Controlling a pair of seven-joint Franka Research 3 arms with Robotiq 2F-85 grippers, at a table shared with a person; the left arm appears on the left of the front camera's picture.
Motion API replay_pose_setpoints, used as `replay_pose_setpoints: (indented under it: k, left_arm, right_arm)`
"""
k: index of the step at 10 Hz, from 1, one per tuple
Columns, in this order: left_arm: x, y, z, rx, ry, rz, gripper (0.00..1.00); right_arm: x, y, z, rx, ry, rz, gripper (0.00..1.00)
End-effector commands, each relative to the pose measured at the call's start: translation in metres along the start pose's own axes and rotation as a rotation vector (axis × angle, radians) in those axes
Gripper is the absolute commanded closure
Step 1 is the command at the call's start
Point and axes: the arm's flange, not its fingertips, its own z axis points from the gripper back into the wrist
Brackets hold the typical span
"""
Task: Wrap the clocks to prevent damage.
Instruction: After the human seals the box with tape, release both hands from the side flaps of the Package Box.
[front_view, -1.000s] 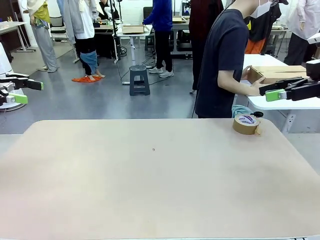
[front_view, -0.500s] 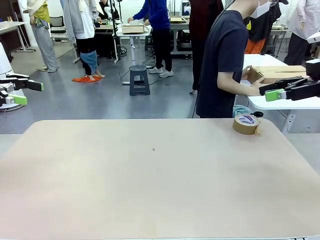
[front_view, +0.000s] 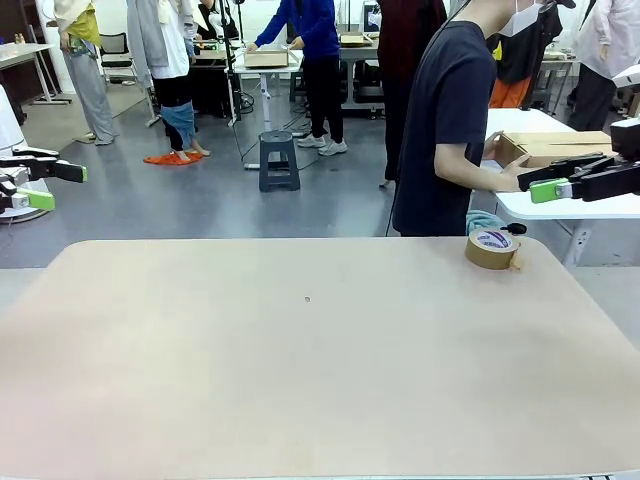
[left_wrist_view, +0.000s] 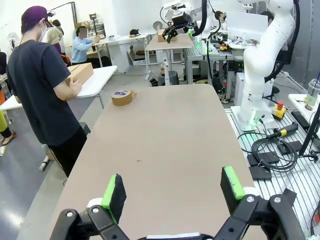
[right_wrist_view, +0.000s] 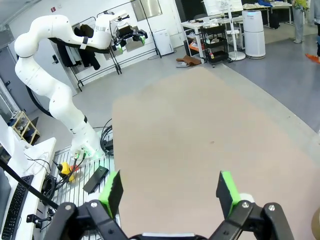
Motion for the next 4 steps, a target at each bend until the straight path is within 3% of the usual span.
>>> replay_pose_setpoints:
  k: [1, 4]
  left_arm:
    - [0.0007, 0.0002, 0.0008, 0.011, -0.002, 0.001, 0.00]
    - [0.0007, 0.0002, 0.0008, 0.011, -0.002, 0.001, 0.00]
  right_arm:
    - [-0.0015, 0.0023, 0.0000, 0.006, -0.012, 0.002, 0.00]
    - [-0.0015, 0.0023, 0.0000, 0.006, -0.012, 0.002, 0.00]
